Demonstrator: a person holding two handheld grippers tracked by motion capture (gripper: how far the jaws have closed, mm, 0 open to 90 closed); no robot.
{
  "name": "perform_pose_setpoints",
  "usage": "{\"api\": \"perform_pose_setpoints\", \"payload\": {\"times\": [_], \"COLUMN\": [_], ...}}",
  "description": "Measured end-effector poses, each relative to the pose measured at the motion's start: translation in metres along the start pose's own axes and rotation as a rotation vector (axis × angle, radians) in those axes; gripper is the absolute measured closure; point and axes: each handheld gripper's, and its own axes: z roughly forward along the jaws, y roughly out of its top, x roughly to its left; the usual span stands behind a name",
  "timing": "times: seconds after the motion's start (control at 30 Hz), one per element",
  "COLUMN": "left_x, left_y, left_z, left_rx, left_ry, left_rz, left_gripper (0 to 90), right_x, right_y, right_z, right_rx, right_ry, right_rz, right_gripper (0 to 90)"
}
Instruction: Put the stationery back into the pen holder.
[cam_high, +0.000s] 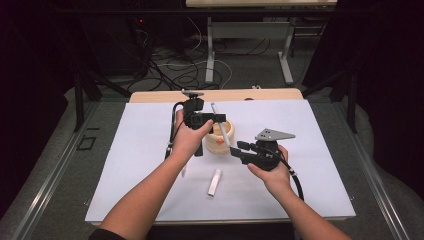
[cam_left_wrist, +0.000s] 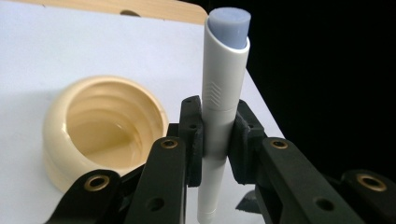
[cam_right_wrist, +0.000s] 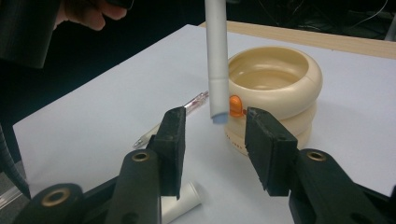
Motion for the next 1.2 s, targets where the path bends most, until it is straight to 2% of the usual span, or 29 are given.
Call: {"api": "perform_pose_setpoints", "payload": {"times": [0.2,0.23,0.3,0.43,0.47,0.57,0.73,0.87,0.9,1.0,1.2], "left_x": [0.000,-0.001,0.000,0.001,0.002,0.003,0.004,0.003,0.003,0.004,0.009], "left_y": [0.012,0.013,0.015,0.019,0.020,0.022,0.027,0.029,0.029,0.029,0.030], "left_z": [-0.002,-0.001,-0.001,0.001,0.001,0.004,0.009,0.013,0.015,0.020,0.027], "left_rx": [-0.011,-0.016,-0.016,-0.022,-0.018,-0.028,-0.033,-0.026,-0.037,-0.037,-0.039], "left_ry": [0.027,0.029,0.043,0.056,0.061,0.079,0.114,0.127,0.135,0.156,0.185], "left_rz": [0.022,0.011,0.032,0.030,0.043,0.037,0.055,0.092,0.099,0.116,0.116], "left_gripper": [78.3,78.3,78.4,78.4,78.4,78.3,78.3,78.3,78.3,78.3,78.4], "right_x": [-0.002,-0.002,-0.003,-0.004,-0.004,-0.005,-0.005,-0.005,-0.005,-0.005,-0.007], "right_y": [0.000,0.000,0.000,-0.001,-0.002,-0.003,-0.004,-0.004,-0.004,-0.003,-0.003], "right_z": [0.001,0.001,0.002,0.004,0.005,0.007,0.009,0.008,0.008,0.008,0.008], "right_rx": [0.002,0.006,0.011,0.021,0.026,0.037,0.052,0.057,0.047,0.039,0.043], "right_ry": [-0.011,-0.013,-0.023,-0.042,-0.048,-0.061,-0.089,-0.116,-0.123,-0.127,-0.133], "right_rz": [0.005,0.009,0.006,0.002,0.000,-0.003,-0.017,-0.030,-0.040,-0.040,-0.038], "right_gripper": [51.3,50.3,48.0,43.4,42.7,41.7,40.3,39.1,39.2,39.3,41.9]}}
